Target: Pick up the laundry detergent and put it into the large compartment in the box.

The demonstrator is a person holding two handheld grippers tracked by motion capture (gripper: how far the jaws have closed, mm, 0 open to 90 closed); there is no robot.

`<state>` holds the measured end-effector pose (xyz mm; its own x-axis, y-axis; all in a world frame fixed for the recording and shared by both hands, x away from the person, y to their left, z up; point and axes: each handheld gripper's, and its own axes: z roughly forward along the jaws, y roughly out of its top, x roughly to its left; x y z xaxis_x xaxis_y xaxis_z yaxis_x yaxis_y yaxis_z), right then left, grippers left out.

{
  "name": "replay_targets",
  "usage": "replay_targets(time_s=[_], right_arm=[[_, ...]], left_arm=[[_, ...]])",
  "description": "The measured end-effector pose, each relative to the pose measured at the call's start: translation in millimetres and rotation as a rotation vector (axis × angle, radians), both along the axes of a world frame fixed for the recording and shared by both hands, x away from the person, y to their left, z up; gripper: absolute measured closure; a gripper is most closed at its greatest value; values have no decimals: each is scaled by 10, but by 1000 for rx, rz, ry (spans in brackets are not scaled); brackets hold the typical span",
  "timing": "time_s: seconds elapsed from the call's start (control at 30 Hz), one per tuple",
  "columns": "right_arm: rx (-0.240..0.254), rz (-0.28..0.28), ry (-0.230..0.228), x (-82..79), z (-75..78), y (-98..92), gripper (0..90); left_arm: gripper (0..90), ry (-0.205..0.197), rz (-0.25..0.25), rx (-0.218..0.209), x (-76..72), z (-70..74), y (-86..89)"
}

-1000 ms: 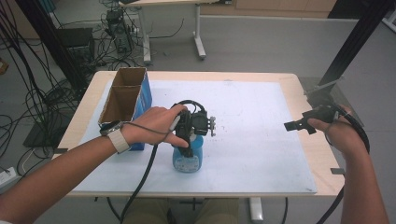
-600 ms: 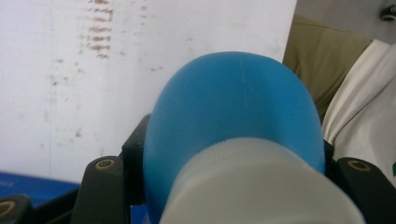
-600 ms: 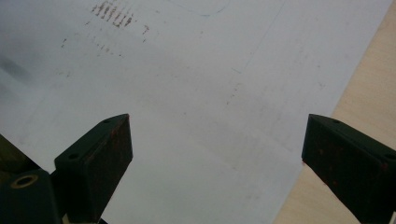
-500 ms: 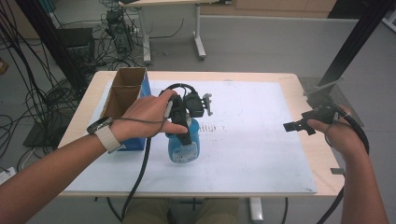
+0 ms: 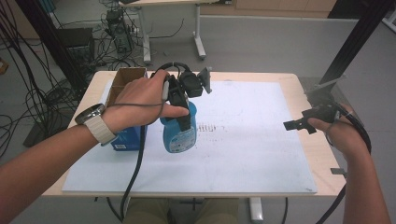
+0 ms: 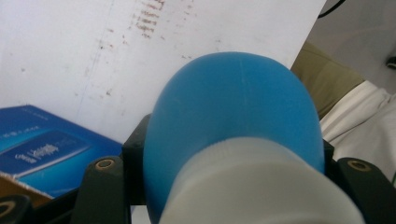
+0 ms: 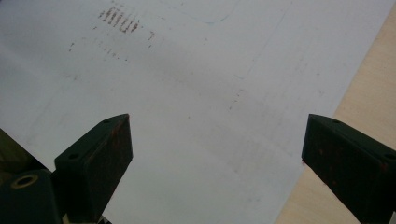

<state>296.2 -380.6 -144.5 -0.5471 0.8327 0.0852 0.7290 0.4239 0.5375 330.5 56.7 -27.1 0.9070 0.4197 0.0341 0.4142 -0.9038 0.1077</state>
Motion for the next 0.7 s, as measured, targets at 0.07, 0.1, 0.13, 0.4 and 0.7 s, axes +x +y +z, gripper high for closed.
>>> replay_targets(time_s=[0.07,0.1,0.13,0.4,0.7], right_arm=[[0,-3,-2,-11,15,-1,86],[-2,-2,-3,-16,23,-1,86],[-1,-1,-9,-30,40,-3,86],[1,0,-16,-28,58,10,86],[-2,12,-18,35,111,70,89]], left_arm=[[394,5,26,-1,15,62,1],[394,10,44,-2,34,113,6],[394,14,62,-5,48,142,15],[394,26,161,-22,139,398,63],[394,42,258,-46,228,665,143]])
